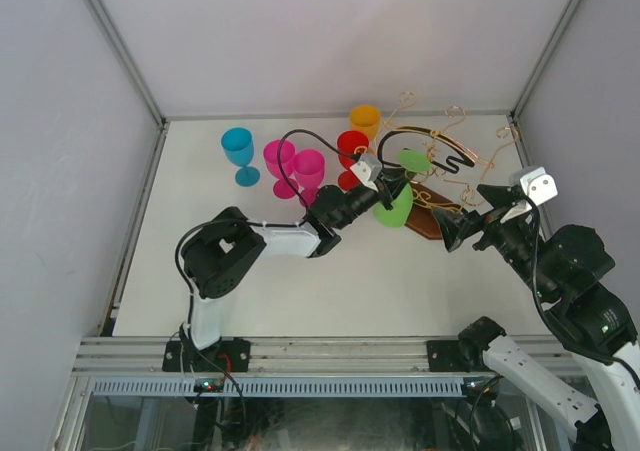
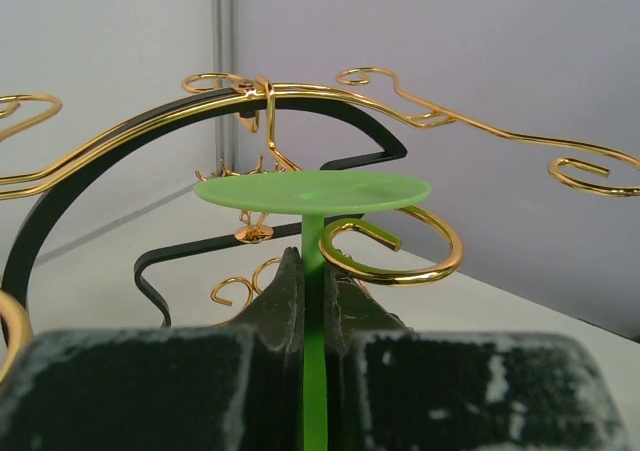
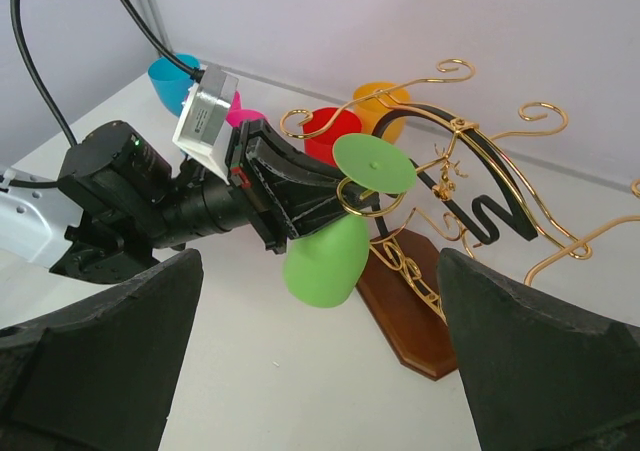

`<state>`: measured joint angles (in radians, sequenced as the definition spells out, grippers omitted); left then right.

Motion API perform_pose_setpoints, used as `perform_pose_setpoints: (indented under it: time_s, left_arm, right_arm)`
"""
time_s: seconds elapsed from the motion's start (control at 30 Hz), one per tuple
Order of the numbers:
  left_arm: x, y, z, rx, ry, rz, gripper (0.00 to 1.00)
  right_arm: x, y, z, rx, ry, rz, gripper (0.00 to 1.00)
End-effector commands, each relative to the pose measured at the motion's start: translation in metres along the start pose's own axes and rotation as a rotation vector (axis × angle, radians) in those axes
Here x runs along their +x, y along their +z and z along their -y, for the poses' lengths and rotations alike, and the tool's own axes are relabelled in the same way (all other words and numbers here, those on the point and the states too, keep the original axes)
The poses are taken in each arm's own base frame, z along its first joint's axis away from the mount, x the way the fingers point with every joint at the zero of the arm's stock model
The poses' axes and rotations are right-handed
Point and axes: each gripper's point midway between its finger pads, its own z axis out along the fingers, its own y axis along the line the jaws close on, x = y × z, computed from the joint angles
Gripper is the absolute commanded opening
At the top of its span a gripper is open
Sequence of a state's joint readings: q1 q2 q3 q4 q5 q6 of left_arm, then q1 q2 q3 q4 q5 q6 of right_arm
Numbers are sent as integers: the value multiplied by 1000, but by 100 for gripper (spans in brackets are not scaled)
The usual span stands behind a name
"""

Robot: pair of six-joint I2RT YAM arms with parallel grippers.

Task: Place the wine glass upside down on the wine glass rack
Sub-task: Turn the wine glass upside down at the wine rack.

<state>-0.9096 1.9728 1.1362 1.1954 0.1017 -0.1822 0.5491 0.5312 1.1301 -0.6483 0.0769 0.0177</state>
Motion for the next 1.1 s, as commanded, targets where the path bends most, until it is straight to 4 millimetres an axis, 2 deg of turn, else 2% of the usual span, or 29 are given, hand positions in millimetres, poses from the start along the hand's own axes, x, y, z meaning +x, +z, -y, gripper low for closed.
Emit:
perform_pose_setpoints:
  time_s: [0.0, 0.23, 0.77, 1.07]
  left_arm:
    - [-29, 16, 20, 75, 8, 85, 0]
    - [-20, 14, 29, 109, 6, 68, 0]
    - [-27, 14, 59, 192, 10, 96, 0]
    - [-9, 10, 71, 227, 53, 58, 0]
  right_arm:
    - [-7, 1, 2, 9, -5, 22, 100]
    - [-5, 1, 3, 14, -5, 16, 100]
    - [-3, -2, 8, 38, -17, 9, 100]
    - [-2, -3, 10, 49, -17, 6, 100]
